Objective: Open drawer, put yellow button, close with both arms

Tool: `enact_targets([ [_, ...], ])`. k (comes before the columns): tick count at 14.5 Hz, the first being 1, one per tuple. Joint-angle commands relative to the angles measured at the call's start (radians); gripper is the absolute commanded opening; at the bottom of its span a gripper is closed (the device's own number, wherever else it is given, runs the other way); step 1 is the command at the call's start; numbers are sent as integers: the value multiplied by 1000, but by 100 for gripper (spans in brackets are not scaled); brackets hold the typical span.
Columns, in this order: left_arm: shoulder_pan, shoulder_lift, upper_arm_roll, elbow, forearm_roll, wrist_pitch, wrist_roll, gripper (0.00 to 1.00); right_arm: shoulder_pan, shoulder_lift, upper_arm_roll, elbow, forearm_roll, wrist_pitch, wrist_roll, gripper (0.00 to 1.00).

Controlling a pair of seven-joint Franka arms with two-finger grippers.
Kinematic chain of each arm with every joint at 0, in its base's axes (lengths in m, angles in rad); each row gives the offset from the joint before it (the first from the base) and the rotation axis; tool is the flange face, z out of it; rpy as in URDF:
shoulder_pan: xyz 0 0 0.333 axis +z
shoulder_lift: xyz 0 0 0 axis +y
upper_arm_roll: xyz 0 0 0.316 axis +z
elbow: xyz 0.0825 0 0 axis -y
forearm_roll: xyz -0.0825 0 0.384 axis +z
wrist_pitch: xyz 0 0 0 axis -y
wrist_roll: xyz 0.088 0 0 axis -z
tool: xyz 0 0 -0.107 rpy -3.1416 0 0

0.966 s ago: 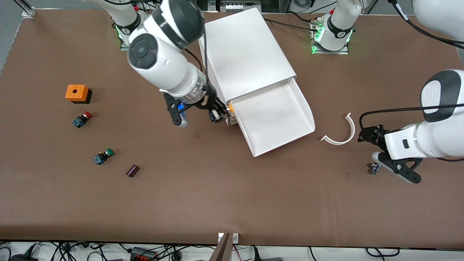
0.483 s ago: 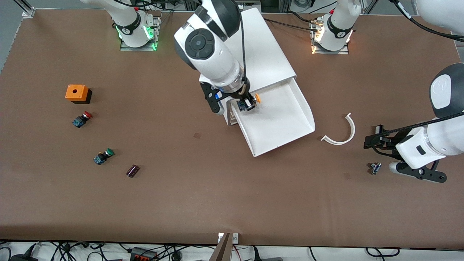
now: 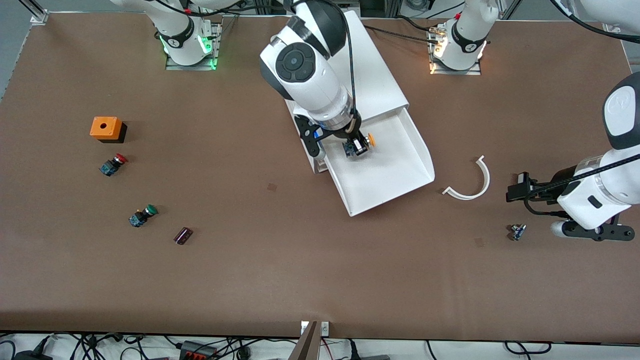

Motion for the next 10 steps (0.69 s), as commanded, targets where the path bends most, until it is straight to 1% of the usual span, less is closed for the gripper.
enact_targets([
  [1,-1,-12,-6,0,29,-19,-14,100,20,47,-9,50,-16,56,60,0],
  [4,-1,-12,-6,-1,29,-19,-14,100,21,60,-10,50,-16,84,60,0],
  [9,-3,-12,-6,1,29,-19,-14,100,34,82,-9,49,-16,90,62,0],
  [10,-6,-12,-6,1,30,-19,-14,100,34,86,-9,49,-16,110,62,0],
])
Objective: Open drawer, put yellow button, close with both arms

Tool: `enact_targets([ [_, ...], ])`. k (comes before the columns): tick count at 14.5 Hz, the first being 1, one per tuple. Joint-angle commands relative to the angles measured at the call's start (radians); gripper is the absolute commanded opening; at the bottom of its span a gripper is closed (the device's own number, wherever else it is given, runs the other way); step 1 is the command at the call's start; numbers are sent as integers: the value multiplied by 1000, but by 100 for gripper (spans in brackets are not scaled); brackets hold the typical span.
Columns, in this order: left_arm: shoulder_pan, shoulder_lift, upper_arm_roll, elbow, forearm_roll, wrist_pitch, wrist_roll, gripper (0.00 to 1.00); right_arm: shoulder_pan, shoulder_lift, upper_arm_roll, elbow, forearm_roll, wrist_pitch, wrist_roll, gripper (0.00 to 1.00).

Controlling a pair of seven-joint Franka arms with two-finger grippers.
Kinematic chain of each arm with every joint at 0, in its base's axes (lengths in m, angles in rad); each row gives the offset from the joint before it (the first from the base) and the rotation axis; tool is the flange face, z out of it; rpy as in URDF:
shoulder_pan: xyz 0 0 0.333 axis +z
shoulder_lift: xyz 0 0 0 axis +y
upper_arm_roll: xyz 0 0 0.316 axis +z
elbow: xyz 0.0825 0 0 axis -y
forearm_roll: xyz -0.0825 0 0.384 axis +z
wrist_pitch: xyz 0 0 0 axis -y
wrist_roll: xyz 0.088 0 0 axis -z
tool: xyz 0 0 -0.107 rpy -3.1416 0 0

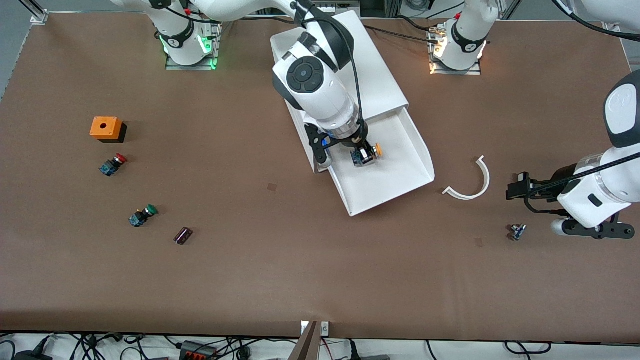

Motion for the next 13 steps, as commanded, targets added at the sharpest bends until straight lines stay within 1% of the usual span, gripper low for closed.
enact_targets([
  [1,-5,-11,-6,1,30,-14,-11,100,12,35,-8,45,-16,32,36,0],
  [2,-5,-11,-6,1,30,-14,-11,100,12,39,-8,45,-16,41,36,0],
  [3,-5,-11,-6,1,30,-14,-11,100,12,39,-8,45,-16,42,36,8],
  [5,-5,-11,-6,1,30,-14,-11,100,12,39,-8,45,-16,41,41,55],
  [6,-5,-11,-6,1,30,-14,-11,100,12,39,-8,45,-16,42,56,85],
  [7,-5,-11,-6,1,30,-14,-11,100,12,39,-8,45,-21,41,58,100],
  [13,-7,-11,-8,1,27,-14,-12,100,0,18,-16,48,-22,27,88,100],
])
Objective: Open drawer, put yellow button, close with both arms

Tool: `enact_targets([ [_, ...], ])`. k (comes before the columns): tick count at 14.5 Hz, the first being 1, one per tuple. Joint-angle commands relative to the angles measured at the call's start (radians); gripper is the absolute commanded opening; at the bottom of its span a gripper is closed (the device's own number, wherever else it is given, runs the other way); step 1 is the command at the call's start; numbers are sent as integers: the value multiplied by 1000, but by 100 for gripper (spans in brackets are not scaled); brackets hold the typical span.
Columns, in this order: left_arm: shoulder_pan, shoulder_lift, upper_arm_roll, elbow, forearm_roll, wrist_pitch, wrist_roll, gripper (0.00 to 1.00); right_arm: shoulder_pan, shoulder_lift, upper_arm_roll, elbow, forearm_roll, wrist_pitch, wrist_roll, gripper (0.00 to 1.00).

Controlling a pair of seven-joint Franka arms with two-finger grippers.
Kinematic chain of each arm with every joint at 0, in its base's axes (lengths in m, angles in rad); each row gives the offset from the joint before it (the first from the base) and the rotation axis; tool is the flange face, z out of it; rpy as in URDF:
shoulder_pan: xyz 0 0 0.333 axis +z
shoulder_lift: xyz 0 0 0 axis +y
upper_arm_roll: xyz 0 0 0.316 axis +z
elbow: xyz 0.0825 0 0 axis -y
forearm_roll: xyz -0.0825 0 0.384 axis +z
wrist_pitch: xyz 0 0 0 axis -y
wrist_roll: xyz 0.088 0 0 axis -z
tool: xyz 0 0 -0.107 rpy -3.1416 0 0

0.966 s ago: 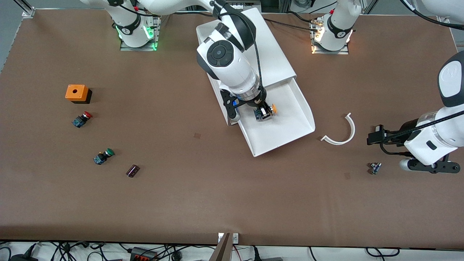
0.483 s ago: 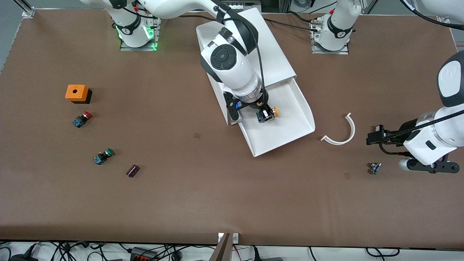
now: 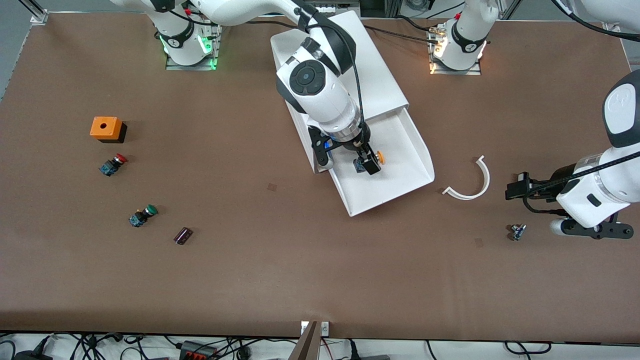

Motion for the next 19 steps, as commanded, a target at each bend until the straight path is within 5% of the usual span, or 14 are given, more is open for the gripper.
enact_targets([
  [1,-5,-11,-6,1,20,-14,-13,100,-6,-15,-13,35,-20,-16,53,100],
  [7,-10,-18,-9,-1,20,-31,-69,100,-66,-99,-76,35,-22,-141,32,100],
  [10,-13,-24,-13,-2,-3,-52,-131,100,-124,-151,-74,30,-35,-279,-162,100],
  [14,-51,-20,-33,-1,-9,-63,-277,100,-191,-165,-76,27,-140,-537,-491,100],
  [17,-108,2,-32,-1,-3,4,-346,100,-221,-167,-82,26,-264,-584,-567,100],
  [19,-158,29,-30,-1,1,61,-427,100,-256,-165,-82,18,-272,-594,-663,100],
])
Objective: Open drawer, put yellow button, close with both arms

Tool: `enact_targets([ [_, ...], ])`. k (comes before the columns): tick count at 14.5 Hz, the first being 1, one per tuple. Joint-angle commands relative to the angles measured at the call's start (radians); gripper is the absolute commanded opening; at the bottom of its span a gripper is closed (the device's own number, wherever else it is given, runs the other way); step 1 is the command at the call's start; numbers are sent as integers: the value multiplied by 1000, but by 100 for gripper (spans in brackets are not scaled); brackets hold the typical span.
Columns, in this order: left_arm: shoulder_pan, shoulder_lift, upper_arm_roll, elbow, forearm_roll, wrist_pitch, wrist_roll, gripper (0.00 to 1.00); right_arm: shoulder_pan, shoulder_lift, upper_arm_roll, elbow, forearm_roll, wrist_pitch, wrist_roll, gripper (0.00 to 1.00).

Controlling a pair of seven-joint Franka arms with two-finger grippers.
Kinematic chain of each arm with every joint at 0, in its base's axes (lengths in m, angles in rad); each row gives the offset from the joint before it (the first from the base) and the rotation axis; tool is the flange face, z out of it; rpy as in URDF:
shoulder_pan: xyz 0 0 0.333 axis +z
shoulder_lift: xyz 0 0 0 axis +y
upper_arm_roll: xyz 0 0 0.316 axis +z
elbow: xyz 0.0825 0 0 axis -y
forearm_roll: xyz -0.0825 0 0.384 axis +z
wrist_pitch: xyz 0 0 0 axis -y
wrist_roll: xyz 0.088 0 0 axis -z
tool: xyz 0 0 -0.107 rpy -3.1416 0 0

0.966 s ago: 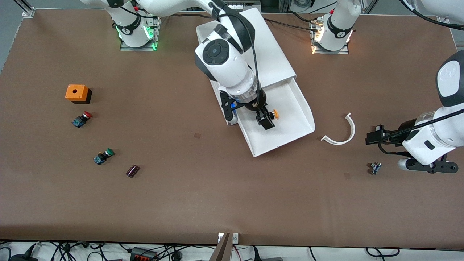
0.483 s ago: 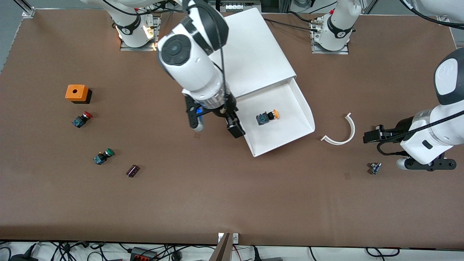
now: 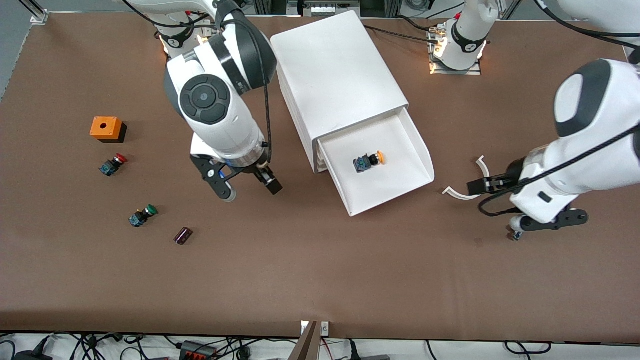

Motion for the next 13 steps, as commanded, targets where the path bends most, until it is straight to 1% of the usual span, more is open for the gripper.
enact_targets([
  [1,-61,36,3,2,8,93,-136,100,-50,-13,6,-13,-23,-48,-148,100],
  [4,-112,80,3,0,14,186,-269,100,-122,-25,6,-13,-26,-128,-337,100],
  [5,-133,88,6,-22,28,215,-291,100,-147,-29,4,-13,-29,-148,-397,100],
  [7,-170,89,3,-100,87,309,-303,100,-204,-39,3,-13,-34,-160,-514,100],
  [10,-196,95,4,-193,95,416,-305,100,-260,-56,3,-13,-31,-162,-638,100],
  [12,-202,102,3,-240,94,469,-320,100,-317,-65,4,-13,-8,-165,-767,100],
  [13,-202,94,1,-260,94,472,-323,100,-342,-71,4,-15,12,-165,-817,100],
])
